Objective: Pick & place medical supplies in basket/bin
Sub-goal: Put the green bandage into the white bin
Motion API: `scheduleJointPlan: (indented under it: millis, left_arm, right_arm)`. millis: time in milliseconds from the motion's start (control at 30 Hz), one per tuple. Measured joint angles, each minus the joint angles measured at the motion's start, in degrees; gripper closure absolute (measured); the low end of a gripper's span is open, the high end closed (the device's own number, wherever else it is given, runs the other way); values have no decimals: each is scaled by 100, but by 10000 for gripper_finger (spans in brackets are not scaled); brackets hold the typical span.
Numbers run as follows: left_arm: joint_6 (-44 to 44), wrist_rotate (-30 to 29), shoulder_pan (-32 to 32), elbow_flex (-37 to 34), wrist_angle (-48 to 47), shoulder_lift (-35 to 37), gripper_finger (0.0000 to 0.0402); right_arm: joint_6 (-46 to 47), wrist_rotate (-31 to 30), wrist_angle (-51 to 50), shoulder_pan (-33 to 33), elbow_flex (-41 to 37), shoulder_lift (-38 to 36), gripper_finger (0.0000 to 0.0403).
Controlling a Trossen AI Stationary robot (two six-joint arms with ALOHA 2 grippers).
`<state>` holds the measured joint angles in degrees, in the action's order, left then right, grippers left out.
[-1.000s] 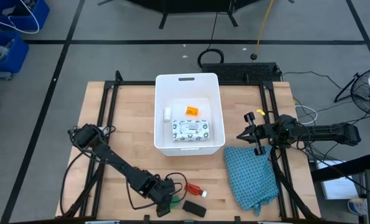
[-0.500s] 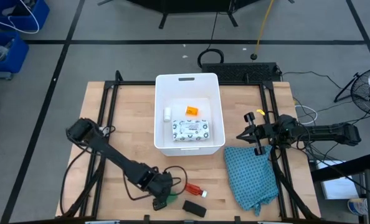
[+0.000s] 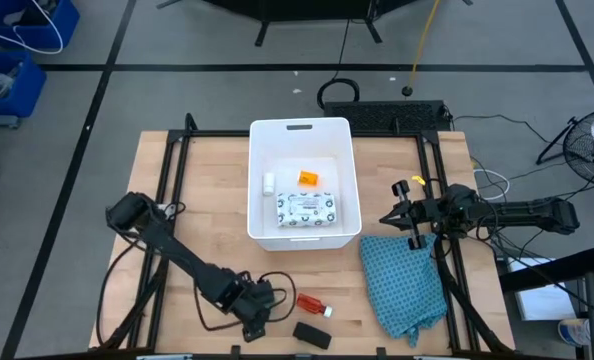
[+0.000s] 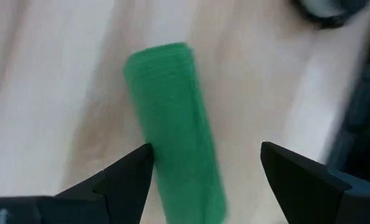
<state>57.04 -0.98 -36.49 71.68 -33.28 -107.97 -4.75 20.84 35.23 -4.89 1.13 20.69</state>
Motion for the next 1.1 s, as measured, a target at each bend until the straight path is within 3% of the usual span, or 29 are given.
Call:
scheduleJointPlan:
  millis: [133, 433, 533, 733, 900, 1100]
  left_arm:
    - [-49, -94, 82, 5, -503, -325, 101]
    - [-290, -11, 177, 32, -520, -576, 111]
    - [-518, 100, 199, 20, -546, -526, 150]
    - [-952, 95, 227, -12, -610, -319, 272]
    - [-1553, -648, 69, -6, -622, 463, 347]
    - [-2546, -2371, -411, -8, -1029, 1955, 340]
  right_arm:
    - [73, 2, 8, -1, 1, 0, 403]
    - [107, 2, -49, -2, 1, -1, 403]
    - [110, 2, -94, 0, 0, 2, 403]
    - [109, 4, -119, 0, 0, -1, 403]
    - [111, 20, -120, 0, 1, 0, 403]
    - [111, 22, -88, 0, 2, 0, 403]
